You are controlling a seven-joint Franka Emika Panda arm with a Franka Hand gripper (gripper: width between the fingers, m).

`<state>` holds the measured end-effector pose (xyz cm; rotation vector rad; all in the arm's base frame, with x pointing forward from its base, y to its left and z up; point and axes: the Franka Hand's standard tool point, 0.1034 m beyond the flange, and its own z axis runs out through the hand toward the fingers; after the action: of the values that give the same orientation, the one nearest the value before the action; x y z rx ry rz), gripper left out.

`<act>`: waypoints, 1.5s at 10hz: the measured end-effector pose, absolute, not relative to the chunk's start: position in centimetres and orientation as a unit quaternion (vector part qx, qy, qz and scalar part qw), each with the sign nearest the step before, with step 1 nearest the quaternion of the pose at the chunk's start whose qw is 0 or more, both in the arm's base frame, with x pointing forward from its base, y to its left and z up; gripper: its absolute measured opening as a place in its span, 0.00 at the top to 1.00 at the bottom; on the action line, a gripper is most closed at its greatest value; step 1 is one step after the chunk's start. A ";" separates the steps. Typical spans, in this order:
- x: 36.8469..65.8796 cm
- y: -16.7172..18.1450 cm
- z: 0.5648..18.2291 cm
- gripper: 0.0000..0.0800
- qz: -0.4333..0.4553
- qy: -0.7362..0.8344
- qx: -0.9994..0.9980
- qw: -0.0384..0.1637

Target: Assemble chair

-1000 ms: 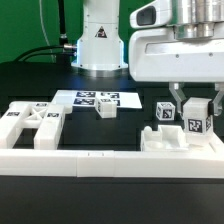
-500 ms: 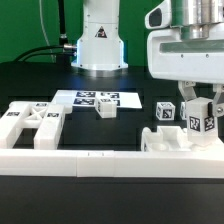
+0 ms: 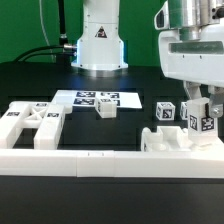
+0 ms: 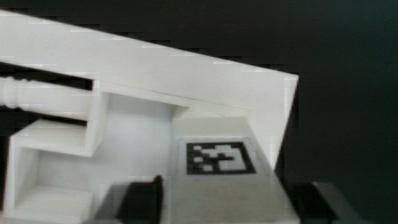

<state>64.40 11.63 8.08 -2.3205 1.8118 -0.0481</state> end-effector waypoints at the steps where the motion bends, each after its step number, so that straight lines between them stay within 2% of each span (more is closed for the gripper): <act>1: 64.4 11.6 8.1 0.41 -0.019 0.593 -0.799 0.098; 2: 64.5 11.2 8.1 0.41 -0.022 0.562 -0.821 0.097; 3: 64.6 10.8 8.2 0.23 -0.024 0.520 -0.849 0.093; 4: 64.5 10.9 8.1 0.20 -0.028 0.485 -0.869 0.092; 6: 64.4 10.9 8.0 0.19 -0.032 0.408 -0.908 0.086; 7: 64.0 10.6 8.0 0.19 -0.022 0.325 -0.943 0.074; 10: 64.2 10.0 8.2 0.19 -0.027 0.169 -0.983 0.069; 15: 64.6 11.0 8.3 0.19 -0.034 0.027 -0.997 0.066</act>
Offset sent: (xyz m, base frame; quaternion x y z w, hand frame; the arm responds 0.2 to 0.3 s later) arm 0.0000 0.0000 0.0000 0.0000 0.0000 -0.1938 0.9810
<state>64.61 11.00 8.35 -3.0076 0.0815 -0.1037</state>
